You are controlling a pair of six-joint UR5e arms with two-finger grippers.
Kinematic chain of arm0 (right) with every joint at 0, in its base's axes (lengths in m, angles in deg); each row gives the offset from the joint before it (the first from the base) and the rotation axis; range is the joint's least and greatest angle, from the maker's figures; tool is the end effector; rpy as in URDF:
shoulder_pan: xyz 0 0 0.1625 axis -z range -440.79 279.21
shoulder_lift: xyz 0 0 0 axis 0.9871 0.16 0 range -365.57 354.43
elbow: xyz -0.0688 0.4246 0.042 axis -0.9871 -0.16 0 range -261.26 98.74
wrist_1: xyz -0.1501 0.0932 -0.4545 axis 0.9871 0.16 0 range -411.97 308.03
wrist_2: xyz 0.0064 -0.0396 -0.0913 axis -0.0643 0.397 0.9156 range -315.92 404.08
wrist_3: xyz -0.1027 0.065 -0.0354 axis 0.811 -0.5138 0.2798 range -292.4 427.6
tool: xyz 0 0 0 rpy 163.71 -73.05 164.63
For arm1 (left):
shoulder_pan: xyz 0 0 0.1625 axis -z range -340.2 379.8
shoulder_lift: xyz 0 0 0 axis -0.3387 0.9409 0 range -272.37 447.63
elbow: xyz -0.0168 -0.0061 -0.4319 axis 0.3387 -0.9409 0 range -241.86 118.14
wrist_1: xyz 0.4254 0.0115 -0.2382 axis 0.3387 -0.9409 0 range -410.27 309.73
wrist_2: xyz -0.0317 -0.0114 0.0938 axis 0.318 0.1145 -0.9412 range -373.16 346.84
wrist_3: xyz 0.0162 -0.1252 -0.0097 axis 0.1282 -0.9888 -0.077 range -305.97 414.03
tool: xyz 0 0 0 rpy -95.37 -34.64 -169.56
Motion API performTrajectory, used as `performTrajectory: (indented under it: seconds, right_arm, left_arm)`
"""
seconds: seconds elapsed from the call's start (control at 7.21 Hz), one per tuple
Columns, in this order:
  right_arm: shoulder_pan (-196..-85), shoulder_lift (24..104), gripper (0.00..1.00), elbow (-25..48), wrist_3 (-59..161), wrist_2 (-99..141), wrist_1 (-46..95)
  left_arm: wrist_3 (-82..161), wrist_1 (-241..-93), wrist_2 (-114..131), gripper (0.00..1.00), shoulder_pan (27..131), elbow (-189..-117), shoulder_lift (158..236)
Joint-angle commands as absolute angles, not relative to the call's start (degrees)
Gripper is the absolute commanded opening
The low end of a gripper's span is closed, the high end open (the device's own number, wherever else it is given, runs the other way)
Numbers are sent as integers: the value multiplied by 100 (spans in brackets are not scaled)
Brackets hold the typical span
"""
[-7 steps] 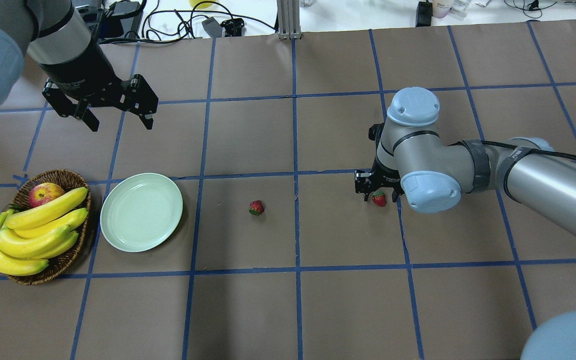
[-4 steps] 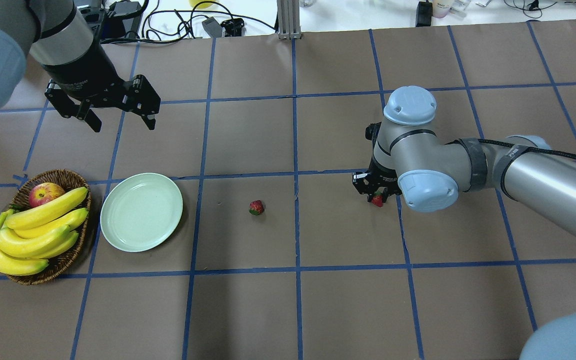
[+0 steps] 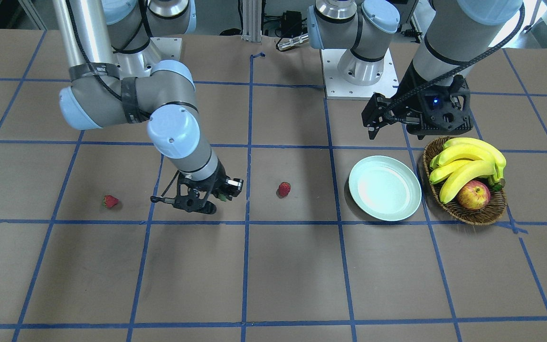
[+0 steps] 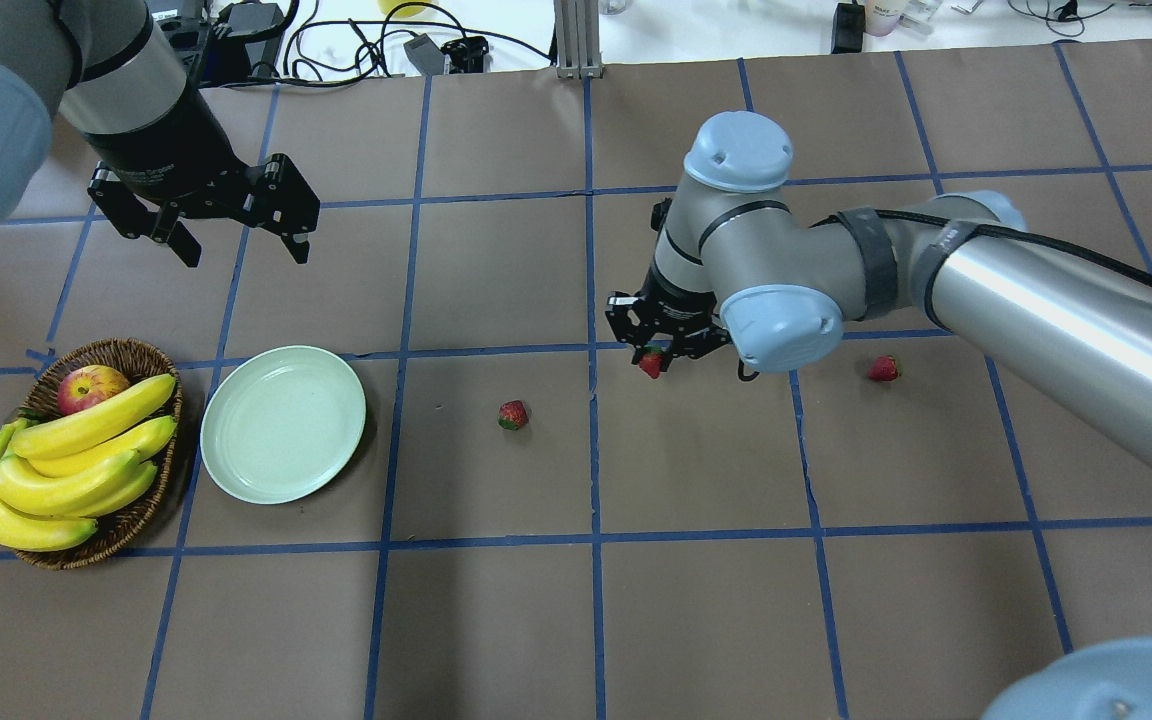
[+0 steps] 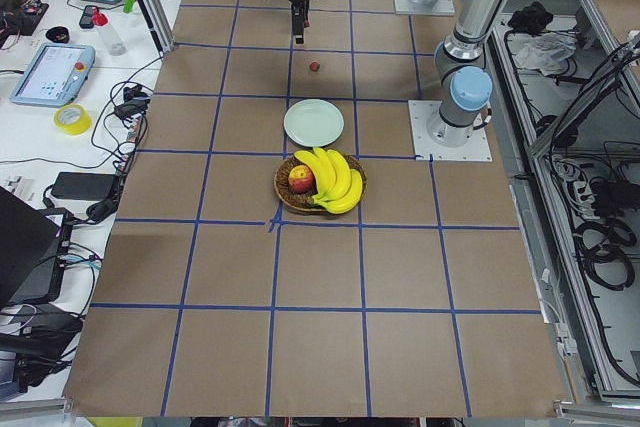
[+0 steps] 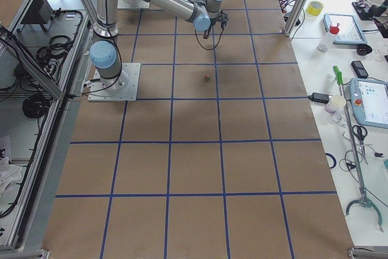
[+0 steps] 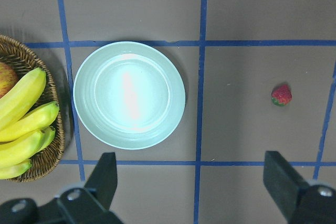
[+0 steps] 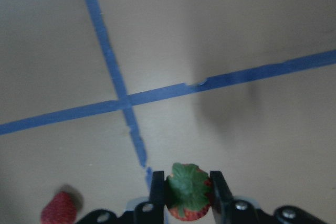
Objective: Collect all strawberries into plate
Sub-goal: 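Close the right gripper on the middle strawberry, then carry it toward the plate and release beside the first strawberry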
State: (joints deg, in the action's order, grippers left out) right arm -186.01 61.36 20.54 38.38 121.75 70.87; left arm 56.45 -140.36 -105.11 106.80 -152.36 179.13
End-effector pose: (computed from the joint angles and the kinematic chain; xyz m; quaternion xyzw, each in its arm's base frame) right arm 0.3251 -0.5847 0.1649 0.1230 0.9864 0.0569 0.0928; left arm -0.0988 -0.5811 0.4481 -0.0047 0.9997 0.0191 0.0161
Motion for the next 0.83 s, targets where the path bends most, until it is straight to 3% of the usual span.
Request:
performTrajectory:
  seconds: [0.0,0.42,0.56,0.69]
  right_arm:
    - [-19283,5597,16,1334,2870,12055,7064]
    - [-19417,5393,17,1270,2726,11791,7125]
    - [-19417,5367,26,1287,2726,11799,7134]
    - [-19417,5384,70,1287,2735,11817,7134]
  left_arm:
    - [5666,-14036,-10519,100,10672,-15238,17894]
    - [5623,-14036,-10484,100,10672,-15238,17886]
    - [5623,-14036,-10483,100,10638,-15238,17886]
    - [5631,-14036,-10518,100,10637,-15238,17877]
